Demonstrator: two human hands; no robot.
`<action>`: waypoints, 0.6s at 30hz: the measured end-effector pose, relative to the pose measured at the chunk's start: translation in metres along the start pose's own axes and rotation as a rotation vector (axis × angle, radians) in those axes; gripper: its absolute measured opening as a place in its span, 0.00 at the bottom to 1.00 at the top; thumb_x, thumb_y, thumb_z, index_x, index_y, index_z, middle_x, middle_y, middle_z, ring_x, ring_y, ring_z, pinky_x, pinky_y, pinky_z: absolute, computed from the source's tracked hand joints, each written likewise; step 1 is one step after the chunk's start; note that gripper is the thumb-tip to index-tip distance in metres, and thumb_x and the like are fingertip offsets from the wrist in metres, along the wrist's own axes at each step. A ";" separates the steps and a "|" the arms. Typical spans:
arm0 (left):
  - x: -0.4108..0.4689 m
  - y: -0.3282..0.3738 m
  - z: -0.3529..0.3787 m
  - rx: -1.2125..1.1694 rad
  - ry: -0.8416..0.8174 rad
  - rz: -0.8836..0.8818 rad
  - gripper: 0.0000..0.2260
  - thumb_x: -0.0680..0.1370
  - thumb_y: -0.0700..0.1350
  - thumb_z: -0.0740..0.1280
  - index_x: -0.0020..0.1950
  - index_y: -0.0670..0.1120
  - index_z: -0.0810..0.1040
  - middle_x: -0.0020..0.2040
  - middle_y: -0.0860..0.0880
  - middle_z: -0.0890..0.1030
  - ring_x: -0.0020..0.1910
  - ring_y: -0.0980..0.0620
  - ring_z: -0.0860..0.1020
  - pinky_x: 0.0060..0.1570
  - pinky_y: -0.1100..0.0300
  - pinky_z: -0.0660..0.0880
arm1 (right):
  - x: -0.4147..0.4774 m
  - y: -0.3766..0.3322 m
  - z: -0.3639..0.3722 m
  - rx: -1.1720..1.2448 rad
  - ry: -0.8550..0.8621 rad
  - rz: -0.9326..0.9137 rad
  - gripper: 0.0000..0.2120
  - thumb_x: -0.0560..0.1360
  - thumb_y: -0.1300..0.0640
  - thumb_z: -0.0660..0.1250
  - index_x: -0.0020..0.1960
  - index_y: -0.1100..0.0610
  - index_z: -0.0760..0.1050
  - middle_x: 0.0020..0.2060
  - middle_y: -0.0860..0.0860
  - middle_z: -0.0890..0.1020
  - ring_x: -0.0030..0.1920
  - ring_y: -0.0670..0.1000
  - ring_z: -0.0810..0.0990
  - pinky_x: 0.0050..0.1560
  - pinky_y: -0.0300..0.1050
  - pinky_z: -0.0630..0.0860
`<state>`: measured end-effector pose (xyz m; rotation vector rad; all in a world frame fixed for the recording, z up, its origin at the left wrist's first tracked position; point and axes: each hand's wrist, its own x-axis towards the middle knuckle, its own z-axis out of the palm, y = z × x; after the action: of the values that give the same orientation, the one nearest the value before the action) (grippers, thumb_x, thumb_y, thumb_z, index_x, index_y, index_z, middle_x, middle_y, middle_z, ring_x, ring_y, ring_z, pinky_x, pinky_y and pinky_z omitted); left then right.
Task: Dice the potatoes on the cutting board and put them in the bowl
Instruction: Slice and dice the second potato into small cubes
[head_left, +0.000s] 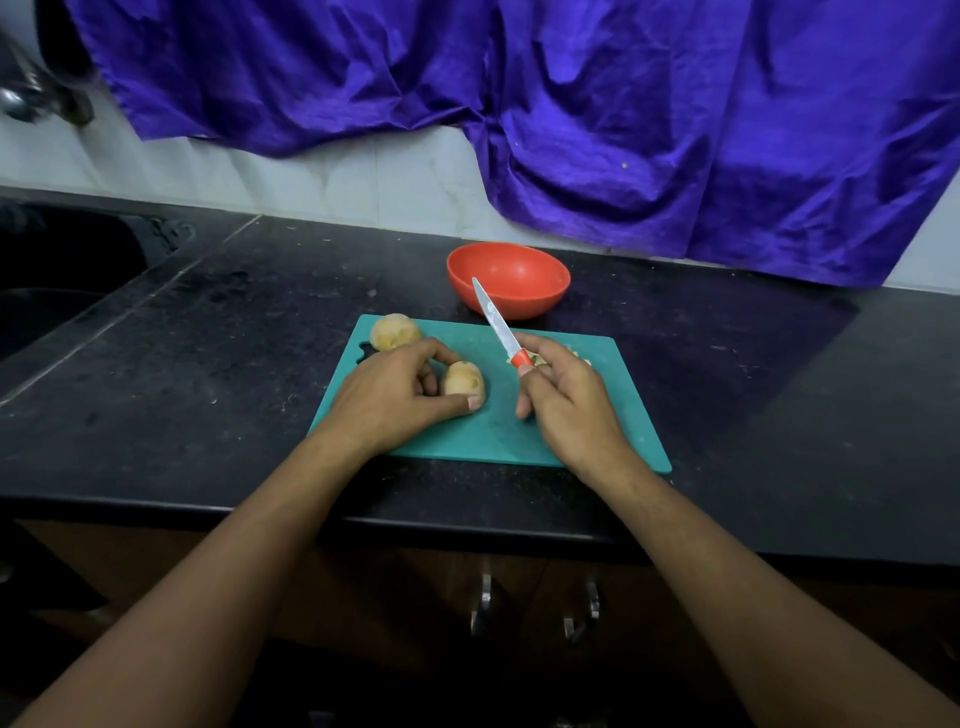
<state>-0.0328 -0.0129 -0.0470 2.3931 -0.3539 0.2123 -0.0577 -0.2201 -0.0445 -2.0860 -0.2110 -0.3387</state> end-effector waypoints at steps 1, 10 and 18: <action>0.000 0.000 0.001 0.008 0.016 -0.008 0.19 0.70 0.63 0.76 0.55 0.58 0.78 0.38 0.55 0.79 0.38 0.57 0.78 0.41 0.51 0.76 | 0.000 -0.001 -0.001 -0.004 -0.009 0.007 0.16 0.84 0.57 0.61 0.69 0.46 0.76 0.32 0.53 0.82 0.32 0.48 0.76 0.39 0.51 0.76; 0.001 -0.004 0.001 -0.001 0.009 0.031 0.28 0.71 0.66 0.74 0.68 0.59 0.76 0.41 0.56 0.79 0.40 0.60 0.77 0.45 0.52 0.77 | -0.001 -0.020 -0.015 -0.271 -0.152 0.083 0.20 0.83 0.52 0.59 0.74 0.40 0.70 0.40 0.45 0.83 0.43 0.50 0.83 0.50 0.57 0.82; -0.001 0.001 0.004 0.042 0.048 0.019 0.21 0.71 0.65 0.74 0.61 0.60 0.80 0.40 0.57 0.78 0.40 0.58 0.77 0.40 0.54 0.74 | 0.004 -0.053 -0.025 -0.484 -0.293 0.151 0.22 0.81 0.56 0.59 0.72 0.41 0.74 0.42 0.49 0.82 0.44 0.54 0.79 0.53 0.57 0.82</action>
<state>-0.0337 -0.0166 -0.0497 2.4224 -0.3527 0.2882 -0.0726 -0.2143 0.0118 -2.6114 -0.1521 0.0164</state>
